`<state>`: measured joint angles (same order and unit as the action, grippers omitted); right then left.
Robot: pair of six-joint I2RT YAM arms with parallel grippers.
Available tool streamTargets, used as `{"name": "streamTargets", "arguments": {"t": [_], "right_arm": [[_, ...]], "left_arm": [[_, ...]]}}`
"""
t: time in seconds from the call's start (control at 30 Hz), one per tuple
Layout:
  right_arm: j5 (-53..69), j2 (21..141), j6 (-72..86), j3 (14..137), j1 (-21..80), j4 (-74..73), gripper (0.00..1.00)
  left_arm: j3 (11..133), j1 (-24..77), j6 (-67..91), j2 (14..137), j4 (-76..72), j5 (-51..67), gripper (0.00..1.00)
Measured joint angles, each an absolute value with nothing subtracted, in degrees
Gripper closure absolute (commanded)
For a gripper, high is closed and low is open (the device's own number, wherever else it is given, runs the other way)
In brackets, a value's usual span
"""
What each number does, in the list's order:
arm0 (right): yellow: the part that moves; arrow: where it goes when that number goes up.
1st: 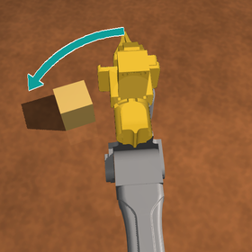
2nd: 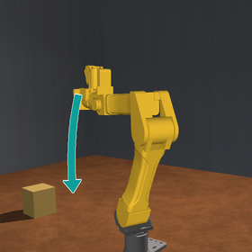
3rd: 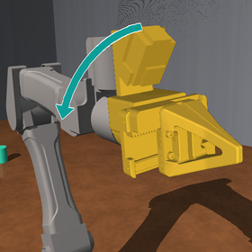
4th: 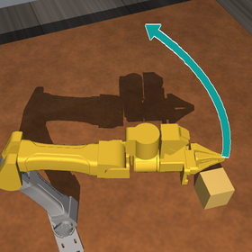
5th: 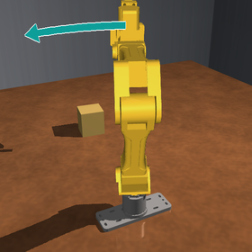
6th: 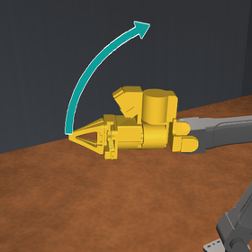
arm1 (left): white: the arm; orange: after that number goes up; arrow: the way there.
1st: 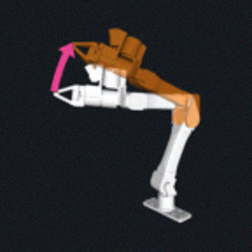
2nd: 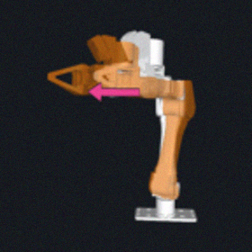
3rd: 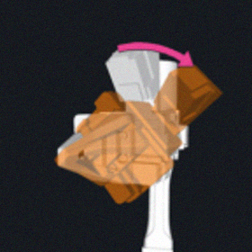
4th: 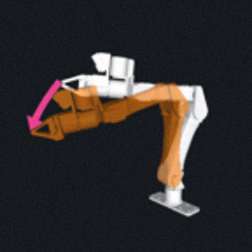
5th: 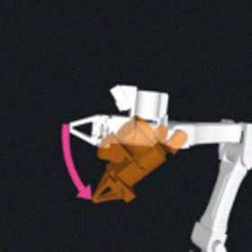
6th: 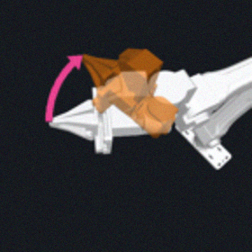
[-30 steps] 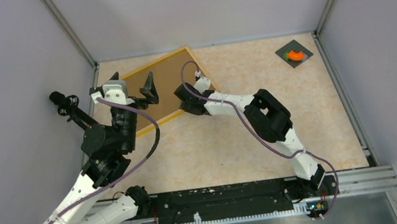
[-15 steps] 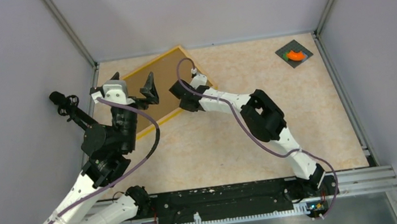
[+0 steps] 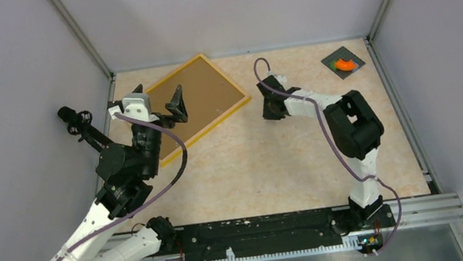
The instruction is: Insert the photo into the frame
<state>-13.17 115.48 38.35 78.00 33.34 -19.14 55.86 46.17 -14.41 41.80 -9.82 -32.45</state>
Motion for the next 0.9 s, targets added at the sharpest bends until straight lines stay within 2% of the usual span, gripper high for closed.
{"name": "streamTargets", "arguments": {"t": [0.03,0.13,0.17,0.3,0.5,0.73,0.9], "right_arm": [[-13.19,114.50,36.82,76.84,31.66,-19.16,0.45],[-13.08,112.88,33.87,75.81,30.74,-20.29,0.29],[-12.95,113.12,33.76,76.42,31.73,-20.71,0.26],[-12.58,117.23,38.37,83.31,36.53,-24.29,0.22],[-12.47,126.50,56.36,97.82,42.13,-27.14,0.21],[-10.85,131.70,70.83,105.27,43.92,-26.76,0.17],[-16.99,140.49,75.83,122.85,46.02,-40.58,0.20]], "left_arm": [[55.92,46.17,-14.24,41.89,-9.74,-32.36,0.01],[56.25,46.04,-13.61,42.37,-9.63,-32.14,0.01],[56.27,46.02,-13.54,42.50,-9.63,-32.08,0.01],[56.29,45.91,-13.23,43.07,-9.23,-31.73,0.01],[56.29,45.89,-13.19,43.77,-8.80,-31.68,0.01],[56.29,45.89,-13.19,43.64,-8.88,-31.66,0.01],[56.29,45.89,-13.17,43.59,-8.86,-31.29,0.01]]}}
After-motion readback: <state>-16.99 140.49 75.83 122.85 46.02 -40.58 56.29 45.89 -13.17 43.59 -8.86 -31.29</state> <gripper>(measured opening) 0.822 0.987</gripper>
